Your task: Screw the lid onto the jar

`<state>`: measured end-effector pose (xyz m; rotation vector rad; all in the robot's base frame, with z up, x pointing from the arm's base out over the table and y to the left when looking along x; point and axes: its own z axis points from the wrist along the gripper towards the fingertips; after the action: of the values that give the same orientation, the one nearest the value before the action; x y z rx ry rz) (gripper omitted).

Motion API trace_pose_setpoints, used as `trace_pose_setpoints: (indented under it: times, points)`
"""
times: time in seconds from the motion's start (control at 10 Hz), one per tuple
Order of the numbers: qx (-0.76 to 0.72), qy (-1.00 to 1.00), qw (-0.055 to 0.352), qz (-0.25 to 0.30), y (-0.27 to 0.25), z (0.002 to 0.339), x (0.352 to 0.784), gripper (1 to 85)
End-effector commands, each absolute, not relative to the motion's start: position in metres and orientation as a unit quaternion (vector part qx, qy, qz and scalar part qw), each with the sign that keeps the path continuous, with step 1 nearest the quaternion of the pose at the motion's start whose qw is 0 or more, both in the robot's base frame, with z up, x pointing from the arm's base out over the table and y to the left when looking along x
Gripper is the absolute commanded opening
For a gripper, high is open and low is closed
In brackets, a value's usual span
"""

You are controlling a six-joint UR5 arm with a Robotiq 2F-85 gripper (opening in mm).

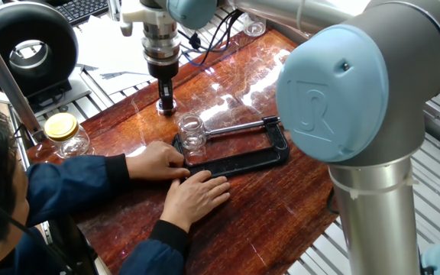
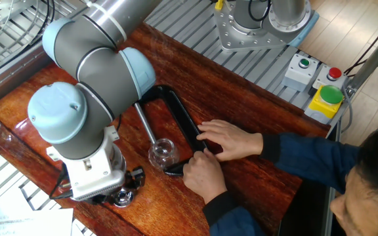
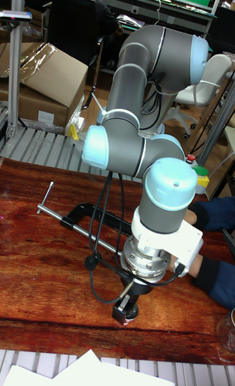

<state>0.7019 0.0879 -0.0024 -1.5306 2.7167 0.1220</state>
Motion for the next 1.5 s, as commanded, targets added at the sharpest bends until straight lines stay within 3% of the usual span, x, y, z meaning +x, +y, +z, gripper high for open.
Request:
trace_pose_setpoints:
  times: [0.0,0.2,0.4,0.9,1.2,1.4]
  points:
    - [-0.464,0.885,0.006,0.044,0.089,0.001,0.699,33.3]
    - [-0.439,0.897,-0.002,0.054,0.093,0.008,0.694,20.7]
    - [-0.403,0.913,-0.015,0.056,0.091,0.031,0.693,1.3]
    - [-0.357,0.931,-0.004,0.075,0.082,0.088,0.661,1.3]
    - [-0.33,0.943,-0.028,0.042,0.061,0.099,0.634,1.3]
    - [-0.271,0.959,-0.048,0.073,0.083,0.107,0.6,1.3]
